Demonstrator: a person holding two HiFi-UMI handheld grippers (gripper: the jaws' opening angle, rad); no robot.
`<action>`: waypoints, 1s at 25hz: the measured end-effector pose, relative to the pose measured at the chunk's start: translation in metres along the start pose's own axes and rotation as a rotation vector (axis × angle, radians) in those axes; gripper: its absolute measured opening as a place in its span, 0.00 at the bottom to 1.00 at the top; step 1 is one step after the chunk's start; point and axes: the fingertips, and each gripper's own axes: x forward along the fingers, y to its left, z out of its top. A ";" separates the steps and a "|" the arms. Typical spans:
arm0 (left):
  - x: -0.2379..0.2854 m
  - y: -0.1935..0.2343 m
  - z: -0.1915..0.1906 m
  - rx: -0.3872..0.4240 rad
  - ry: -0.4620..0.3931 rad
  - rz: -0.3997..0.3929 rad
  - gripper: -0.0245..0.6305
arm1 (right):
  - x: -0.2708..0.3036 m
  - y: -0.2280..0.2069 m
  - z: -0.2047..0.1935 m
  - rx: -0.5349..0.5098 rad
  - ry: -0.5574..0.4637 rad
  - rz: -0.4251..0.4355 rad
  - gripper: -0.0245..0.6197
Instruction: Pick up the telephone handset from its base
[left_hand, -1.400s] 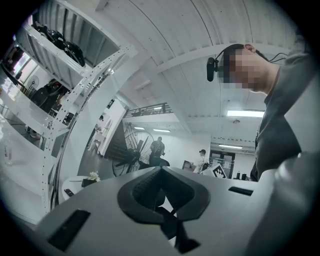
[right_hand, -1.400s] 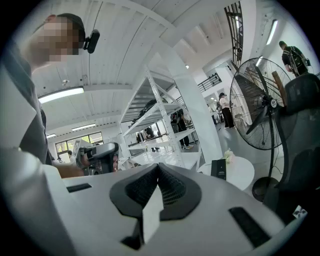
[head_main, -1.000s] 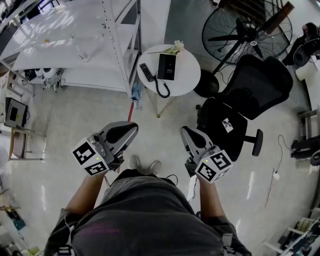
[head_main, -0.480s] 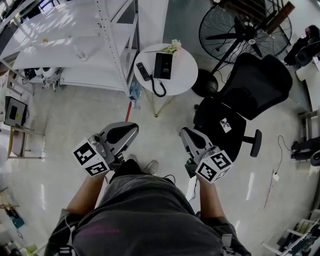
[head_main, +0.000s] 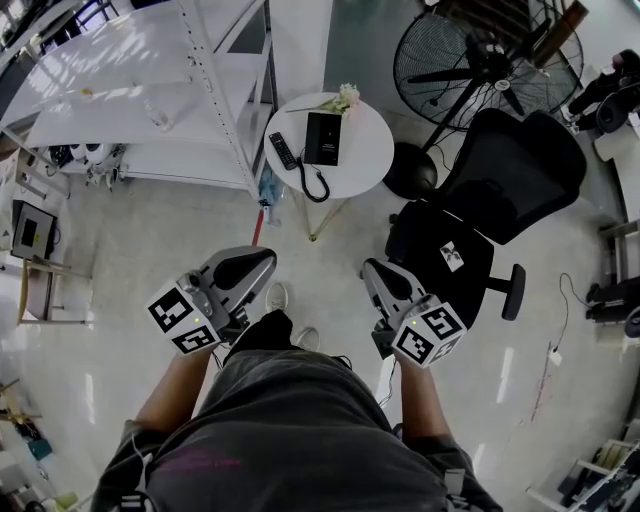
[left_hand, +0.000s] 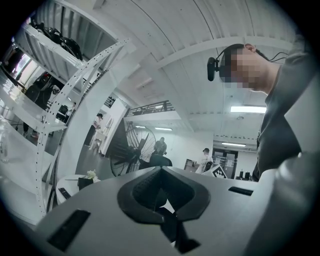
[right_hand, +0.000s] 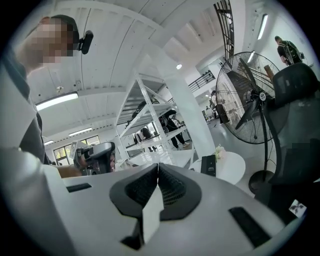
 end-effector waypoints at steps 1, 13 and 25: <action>0.002 0.003 0.001 -0.001 -0.001 0.000 0.06 | 0.003 -0.002 0.001 0.000 0.002 0.002 0.07; 0.039 0.079 0.006 -0.035 -0.010 -0.014 0.06 | 0.064 -0.043 0.016 0.004 0.042 -0.014 0.07; 0.086 0.207 0.026 -0.090 0.024 -0.059 0.06 | 0.187 -0.085 0.047 0.033 0.079 -0.031 0.07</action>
